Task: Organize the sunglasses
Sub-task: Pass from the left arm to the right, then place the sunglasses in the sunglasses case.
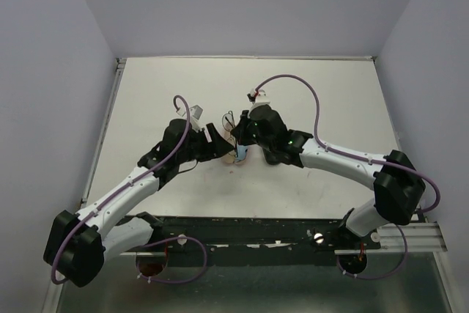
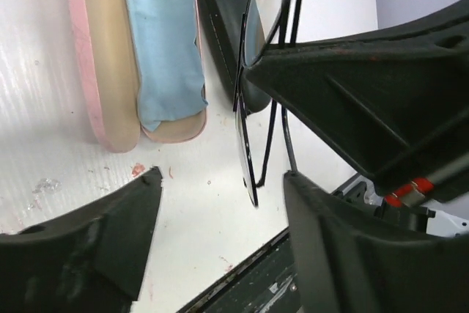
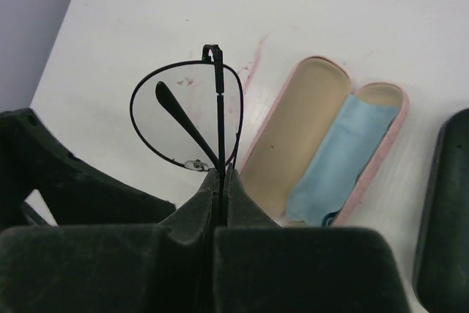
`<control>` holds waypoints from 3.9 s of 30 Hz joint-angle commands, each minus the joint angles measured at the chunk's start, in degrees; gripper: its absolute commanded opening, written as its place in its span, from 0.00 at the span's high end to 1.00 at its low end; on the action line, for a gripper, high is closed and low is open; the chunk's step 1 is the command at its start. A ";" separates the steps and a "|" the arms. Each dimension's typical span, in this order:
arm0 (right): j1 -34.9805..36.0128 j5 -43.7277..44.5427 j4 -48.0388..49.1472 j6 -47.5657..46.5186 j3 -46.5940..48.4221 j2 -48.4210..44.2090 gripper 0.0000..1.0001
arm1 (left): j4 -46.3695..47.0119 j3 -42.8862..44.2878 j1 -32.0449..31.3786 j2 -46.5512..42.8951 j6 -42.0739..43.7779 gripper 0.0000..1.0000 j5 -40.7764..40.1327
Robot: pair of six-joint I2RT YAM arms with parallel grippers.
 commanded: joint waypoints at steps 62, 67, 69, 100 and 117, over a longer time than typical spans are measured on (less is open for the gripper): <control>-9.40 -0.40 -15.36 -3.26 12.70 17.55 0.99 | -10.14 24.52 5.63 38.89 2.13 0.58 -1.82; -9.41 1.18 -17.38 -3.97 13.93 20.18 0.99 | -10.05 24.70 5.45 38.72 2.21 0.58 -1.56; -9.41 1.80 -18.26 -4.06 14.28 21.06 0.99 | -10.14 24.61 5.36 38.54 2.21 0.58 -1.73; -9.23 1.71 -28.54 -0.72 16.57 23.44 0.99 | -12.51 26.63 3.16 38.10 2.21 0.57 -4.98; -9.32 1.71 -32.06 4.12 16.92 22.65 0.69 | -13.39 26.90 1.94 37.66 1.69 0.57 -6.21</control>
